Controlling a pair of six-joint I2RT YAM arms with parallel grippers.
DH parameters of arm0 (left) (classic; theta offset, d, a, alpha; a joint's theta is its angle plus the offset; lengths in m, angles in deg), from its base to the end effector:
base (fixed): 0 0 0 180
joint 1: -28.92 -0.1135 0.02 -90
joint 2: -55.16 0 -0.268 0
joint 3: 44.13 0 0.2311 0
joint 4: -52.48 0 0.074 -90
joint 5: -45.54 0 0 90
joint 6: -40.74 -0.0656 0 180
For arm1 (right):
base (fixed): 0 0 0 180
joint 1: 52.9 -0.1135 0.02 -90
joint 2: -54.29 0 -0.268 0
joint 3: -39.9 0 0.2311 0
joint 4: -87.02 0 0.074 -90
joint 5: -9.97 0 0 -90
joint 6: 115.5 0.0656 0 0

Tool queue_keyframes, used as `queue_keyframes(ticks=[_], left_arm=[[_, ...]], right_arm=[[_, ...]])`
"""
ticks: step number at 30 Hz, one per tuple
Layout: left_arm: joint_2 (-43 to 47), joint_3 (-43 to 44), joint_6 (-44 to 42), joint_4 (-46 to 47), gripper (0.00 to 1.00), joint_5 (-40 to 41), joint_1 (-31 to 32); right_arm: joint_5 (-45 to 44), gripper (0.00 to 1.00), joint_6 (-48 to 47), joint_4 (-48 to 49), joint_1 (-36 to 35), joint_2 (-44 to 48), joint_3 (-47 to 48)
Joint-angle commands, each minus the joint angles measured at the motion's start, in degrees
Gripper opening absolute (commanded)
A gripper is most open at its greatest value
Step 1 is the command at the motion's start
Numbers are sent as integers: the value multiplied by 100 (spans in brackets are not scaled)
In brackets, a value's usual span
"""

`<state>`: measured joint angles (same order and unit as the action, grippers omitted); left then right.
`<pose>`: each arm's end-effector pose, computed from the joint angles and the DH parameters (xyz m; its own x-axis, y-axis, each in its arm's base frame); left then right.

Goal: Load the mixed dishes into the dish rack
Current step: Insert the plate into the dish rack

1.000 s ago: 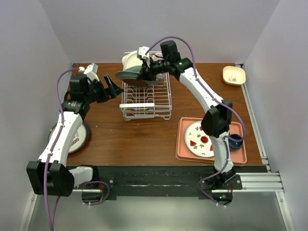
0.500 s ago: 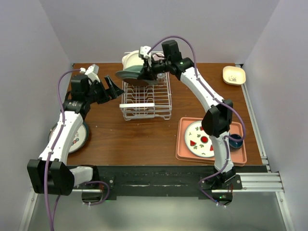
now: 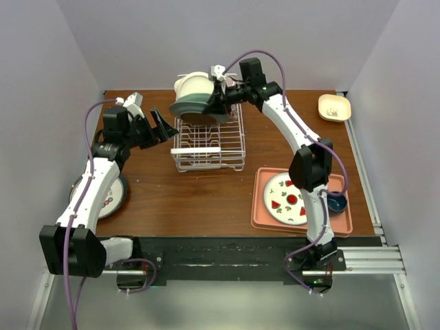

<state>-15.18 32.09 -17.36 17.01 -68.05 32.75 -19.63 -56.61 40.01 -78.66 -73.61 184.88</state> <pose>0.2740 -0.0447 0.3233 -0.6341 -0.4429 -0.6338 0.0864 0.7740 -0.6273 0.4235 0.2677 0.3398 0.0768 -0.2463 -0.9661 -0.9970 -0.0116 -0.0763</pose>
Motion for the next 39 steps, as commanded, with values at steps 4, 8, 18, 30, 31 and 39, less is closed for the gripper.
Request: queue_keyframes(ticks=[4,8,18,30,31,39], left_arm=[[-32,132,-43,56,90,48,47],[-23,132,-52,30,90,83,47],[-76,132,-61,12,90,109,47],[-146,132,-79,39,89,127,56],[-146,132,-79,39,89,127,56],[-164,124,-87,39,89,101,56]], right_arm=[[754,0,210,1025,27,11,191],[780,0,378,1140,44,-130,296],[772,0,993,1368,141,-569,463],[-116,53,669,613,168,-219,157],[-151,56,659,613,168,-183,103],[-379,69,633,516,168,-34,6]])
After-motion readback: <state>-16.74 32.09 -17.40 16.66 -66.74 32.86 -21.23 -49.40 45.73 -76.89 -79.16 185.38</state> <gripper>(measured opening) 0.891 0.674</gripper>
